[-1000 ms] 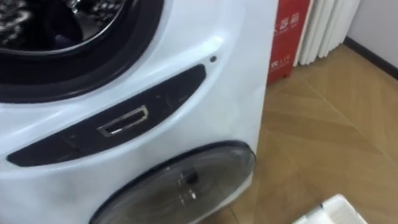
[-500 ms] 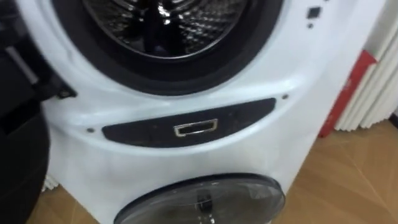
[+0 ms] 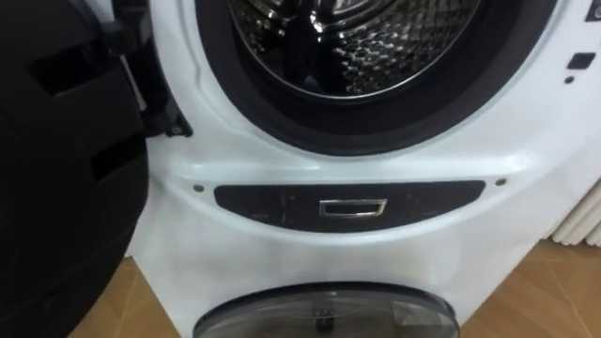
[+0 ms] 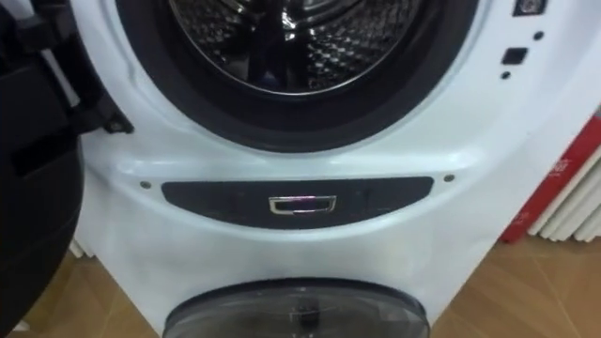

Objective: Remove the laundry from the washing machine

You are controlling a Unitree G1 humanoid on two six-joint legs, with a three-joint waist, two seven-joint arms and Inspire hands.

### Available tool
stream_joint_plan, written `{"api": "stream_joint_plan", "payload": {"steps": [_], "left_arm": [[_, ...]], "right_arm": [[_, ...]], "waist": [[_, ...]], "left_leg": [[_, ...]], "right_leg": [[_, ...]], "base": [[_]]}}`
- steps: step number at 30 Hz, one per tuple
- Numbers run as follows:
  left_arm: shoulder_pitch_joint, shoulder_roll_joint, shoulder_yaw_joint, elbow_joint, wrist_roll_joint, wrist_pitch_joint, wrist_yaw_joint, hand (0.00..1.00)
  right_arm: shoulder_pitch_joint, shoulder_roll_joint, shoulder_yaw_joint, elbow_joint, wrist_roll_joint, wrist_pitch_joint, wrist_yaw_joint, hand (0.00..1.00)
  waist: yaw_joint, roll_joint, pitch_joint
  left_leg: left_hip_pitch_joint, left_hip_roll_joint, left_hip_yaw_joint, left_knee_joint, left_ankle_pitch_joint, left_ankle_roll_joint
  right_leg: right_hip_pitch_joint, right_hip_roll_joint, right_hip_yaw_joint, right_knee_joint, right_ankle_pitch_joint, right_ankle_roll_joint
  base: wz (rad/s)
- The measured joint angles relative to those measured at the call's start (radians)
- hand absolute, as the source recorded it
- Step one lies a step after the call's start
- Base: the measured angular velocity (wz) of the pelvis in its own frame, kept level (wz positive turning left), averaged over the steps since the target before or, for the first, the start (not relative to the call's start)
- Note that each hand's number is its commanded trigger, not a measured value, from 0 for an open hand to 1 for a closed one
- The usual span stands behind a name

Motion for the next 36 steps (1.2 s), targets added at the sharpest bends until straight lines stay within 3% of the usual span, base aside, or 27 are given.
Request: {"api": "stream_joint_plan", "payload": {"steps": [6, 9, 12, 15, 17, 19, 22, 24, 25, 27, 28, 29, 30, 32, 36], "left_arm": [[0.014, -0.005, 0.056, 0.001, -0.003, 0.000, 0.000, 0.00], [0.030, -0.007, 0.085, 0.001, -0.004, 0.000, -0.001, 0.00], [0.040, 0.003, 0.095, 0.000, -0.001, 0.002, -0.001, 0.00], [0.054, 0.012, 0.109, -0.001, 0.022, 0.006, 0.000, 0.00], [0.066, 0.010, 0.112, -0.004, 0.086, 0.017, 0.000, 0.00], [0.062, 0.010, 0.107, -0.005, 0.122, 0.027, -0.002, 0.00], [0.028, 0.003, 0.108, -0.013, 0.125, 0.040, -0.008, 0.00], [0.018, -0.017, 0.106, -0.023, 0.125, 0.038, -0.009, 0.00], [-0.004, -0.024, 0.101, -0.022, 0.125, 0.037, -0.010, 0.00], [-0.040, -0.026, 0.089, -0.022, 0.126, 0.030, -0.010, 0.00], [-0.068, -0.025, 0.089, -0.024, 0.126, 0.020, -0.010, 0.00], [-0.096, -0.025, 0.086, -0.023, 0.129, 0.015, -0.010, 0.00], [-0.108, -0.026, 0.079, -0.023, 0.134, 0.015, -0.010, 0.00], [-0.143, -0.025, 0.048, -0.023, 0.134, 0.004, -0.010, 0.00], [-0.160, -0.026, 0.019, -0.018, 0.132, 0.001, -0.010, 0.00]], "right_arm": [[-0.005, 0.004, -0.002, 0.052, 0.004, 0.000, 0.015, 0.00], [-0.009, 0.005, 0.000, 0.054, 0.004, 0.021, 0.021, 0.00], [-0.006, 0.005, 0.001, 0.052, -0.003, 0.039, 0.035, 0.00], [-0.002, 0.005, 0.001, 0.036, -0.030, 0.042, 0.039, 0.00], [-0.006, 0.002, 0.000, 0.035, -0.081, 0.043, 0.038, 0.00], [-0.013, 0.001, 0.001, 0.035, -0.095, 0.043, 0.037, 0.00], [-0.012, -0.007, 0.000, 0.032, -0.115, 0.043, 0.024, 0.00], [-0.011, -0.024, 0.000, 0.031, -0.135, 0.041, 0.007, 0.00], [-0.012, -0.029, -0.001, 0.030, -0.141, 0.037, -0.007, 0.00], [-0.012, -0.031, -0.015, 0.036, -0.157, 0.033, -0.018, 0.00], [-0.017, -0.028, -0.028, 0.040, -0.165, 0.033, -0.020, 0.00], [-0.019, -0.027, -0.036, 0.040, -0.164, 0.031, -0.019, 0.00], [-0.020, -0.027, -0.043, 0.041, -0.164, 0.030, -0.019, 0.00], [-0.031, -0.027, -0.048, 0.040, -0.164, 0.027, -0.021, 0.00], [-0.050, -0.026, -0.042, 0.040, -0.153, 0.018, -0.031, 0.00]], "waist": [[0.019, -0.012, -0.0007], [0.021, -0.017, -0.0027], [0.028, -0.023, -0.0042], [0.046, -0.027, -0.0063], [0.054, -0.028, -0.0061], [0.048, -0.025, -0.0062], [0.045, -0.011, -0.0031], [0.035, 0.010, -0.0056], [0.012, 0.026, -0.0006], [-0.007, 0.041, 0.0035], [-0.010, 0.044, 0.0049], [-0.017, 0.048, 0.0088], [-0.021, 0.051, 0.0072], [-0.020, 0.048, 0.0081], [-0.019, 0.035, 0.0142]], "left_leg": [[0.031, 0.004, -0.016, 0.000, 0.000, -0.001], [0.043, 0.007, -0.024, 0.004, -0.001, -0.002], [0.039, 0.017, -0.019, 0.045, -0.019, -0.027], [0.015, 0.036, -0.020, 0.139, -0.038, -0.049], [-0.029, 0.054, -0.023, 0.253, -0.047, -0.063], [-0.083, 0.072, -0.049, 0.355, -0.049, -0.064], [-0.134, 0.096, -0.088, 0.478, -0.052, -0.063], [-0.122, 0.097, -0.097, 0.575, -0.054, -0.065], [-0.095, 0.088, -0.096, 0.588, -0.056, -0.069], [-0.044, 0.065, -0.102, 0.546, -0.061, -0.072], [-0.002, 0.048, -0.120, 0.473, -0.071, -0.082], [0.035, 0.042, -0.144, 0.387, -0.078, -0.091], [0.051, 0.042, -0.160, 0.347, -0.082, -0.095], [0.088, 0.034, -0.171, 0.201, -0.090, -0.088], [0.096, 0.008, -0.173, 0.062, -0.096, -0.063]], "right_leg": [[0.038, 0.001, -0.019, -0.016, -0.011, -0.004], [0.055, 0.006, -0.028, -0.015, -0.020, -0.005], [0.053, 0.015, -0.023, 0.004, -0.038, -0.013], [0.049, 0.021, -0.019, 0.035, -0.053, -0.030], [0.032, 0.025, -0.012, 0.077, -0.072, -0.048], [0.024, 0.030, -0.018, 0.093, -0.083, -0.063], [0.014, 0.048, -0.029, 0.111, -0.098, -0.092], [0.015, 0.058, -0.055, 0.120, -0.104, -0.103], [0.012, 0.060, -0.074, 0.128, -0.106, -0.106], [-0.007, 0.060, -0.095, 0.143, -0.105, -0.107], [-0.027, 0.059, -0.103, 0.159, -0.104, -0.109], [-0.046, 0.059, -0.119, 0.162, -0.102, -0.112], [-0.057, 0.059, -0.132, 0.163, -0.099, -0.113], [-0.106, 0.052, -0.138, 0.177, -0.079, -0.112], [-0.161, 0.035, -0.138, 0.174, -0.019, -0.099]], "base": [[0.12], [0.08], [-0.03], [-0.25], [-0.19], [-0.05], [-0.01], [0.02], [0.43], [0.40], [0.22], [0.28], [0.33], [0.13], [0.00]]}}
